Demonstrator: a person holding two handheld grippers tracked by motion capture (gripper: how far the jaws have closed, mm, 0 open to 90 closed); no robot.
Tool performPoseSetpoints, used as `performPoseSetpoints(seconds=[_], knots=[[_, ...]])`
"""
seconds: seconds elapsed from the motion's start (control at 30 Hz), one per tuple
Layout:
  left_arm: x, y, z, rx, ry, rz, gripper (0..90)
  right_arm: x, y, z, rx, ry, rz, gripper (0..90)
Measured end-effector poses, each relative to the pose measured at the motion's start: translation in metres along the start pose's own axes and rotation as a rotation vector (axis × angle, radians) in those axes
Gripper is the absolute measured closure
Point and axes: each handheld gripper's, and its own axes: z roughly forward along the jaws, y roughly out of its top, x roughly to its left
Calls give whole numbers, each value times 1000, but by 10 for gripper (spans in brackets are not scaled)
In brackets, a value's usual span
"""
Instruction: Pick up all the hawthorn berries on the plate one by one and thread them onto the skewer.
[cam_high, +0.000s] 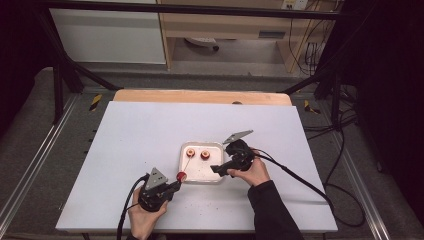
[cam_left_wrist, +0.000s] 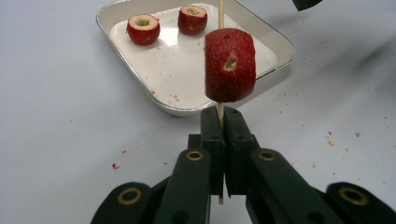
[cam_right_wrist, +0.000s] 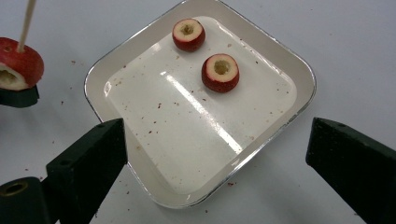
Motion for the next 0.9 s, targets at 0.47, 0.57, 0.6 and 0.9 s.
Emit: performPoseSetpoints(seconds=[0.47, 0.57, 0.6, 0.9], knots=[[6, -3, -4, -2, -4, -2, 882, -2, 35, 24, 105, -25, -20, 63], [7, -4, -4, -2, -6, -4, 882, -3, 40, 29, 122, -28, -15, 73], [7, -4, -4, -1, -6, -4, 882, -3, 42, 31, 130, -24, -14, 78], [8, -5, -5, 4, -10, 2, 882, -6, 57, 43, 188, -12, -8, 146]])
